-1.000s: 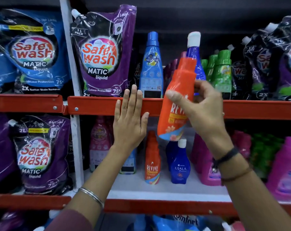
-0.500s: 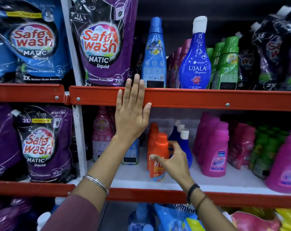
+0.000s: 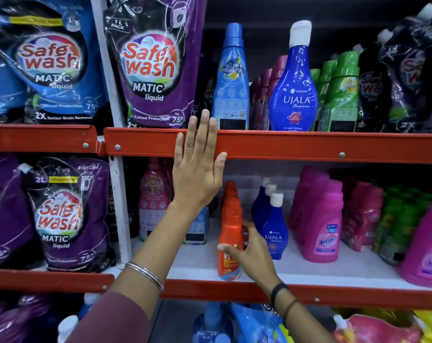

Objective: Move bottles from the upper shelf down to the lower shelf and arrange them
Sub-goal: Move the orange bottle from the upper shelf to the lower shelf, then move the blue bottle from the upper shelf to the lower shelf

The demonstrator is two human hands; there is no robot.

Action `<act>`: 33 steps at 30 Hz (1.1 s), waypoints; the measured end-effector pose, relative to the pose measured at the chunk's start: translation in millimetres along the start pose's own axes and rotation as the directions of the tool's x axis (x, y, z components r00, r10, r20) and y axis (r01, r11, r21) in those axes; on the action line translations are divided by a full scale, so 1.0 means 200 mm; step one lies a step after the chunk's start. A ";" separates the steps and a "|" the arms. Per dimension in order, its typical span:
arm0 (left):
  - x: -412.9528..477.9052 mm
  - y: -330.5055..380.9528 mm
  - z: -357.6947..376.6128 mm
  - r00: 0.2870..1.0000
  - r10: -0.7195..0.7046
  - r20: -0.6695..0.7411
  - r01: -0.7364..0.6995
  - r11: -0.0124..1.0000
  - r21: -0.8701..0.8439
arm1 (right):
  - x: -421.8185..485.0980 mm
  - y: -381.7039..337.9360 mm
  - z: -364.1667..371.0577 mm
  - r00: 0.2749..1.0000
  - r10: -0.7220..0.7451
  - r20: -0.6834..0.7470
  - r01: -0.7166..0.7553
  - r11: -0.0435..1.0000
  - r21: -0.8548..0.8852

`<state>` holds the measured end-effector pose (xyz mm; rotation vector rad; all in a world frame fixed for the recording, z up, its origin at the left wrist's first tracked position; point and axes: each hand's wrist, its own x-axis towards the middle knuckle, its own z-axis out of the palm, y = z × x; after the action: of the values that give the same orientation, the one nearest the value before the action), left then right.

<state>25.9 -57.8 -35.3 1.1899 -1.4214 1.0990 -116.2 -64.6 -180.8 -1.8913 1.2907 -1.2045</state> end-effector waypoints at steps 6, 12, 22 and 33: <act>0.00 0.03 -0.03 0.999 -0.036 0.033 0.038 0.998 -0.040 | -0.06 -0.08 -0.17 0.984 -0.110 -0.143 0.121 0.990 0.069; 0.01 0.19 -0.03 0.996 -0.054 0.064 0.060 0.995 -0.083 | -0.07 -0.44 -0.60 0.733 -0.374 -0.569 0.504 0.860 0.084; 0.06 0.39 0.05 0.995 -0.062 0.079 0.068 0.995 -0.078 | 0.31 -0.87 -0.93 0.673 -0.465 -0.574 0.264 0.877 -0.401; 0.01 0.32 0.07 0.999 -0.028 0.042 0.028 1.000 0.004 | 0.34 -0.95 -0.81 0.657 -0.467 -0.592 0.163 0.855 -0.493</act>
<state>-39.2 -63.2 -38.6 1.2389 -1.4315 1.0634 -169.7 -45.8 72.7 -2.0925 1.7330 -2.1445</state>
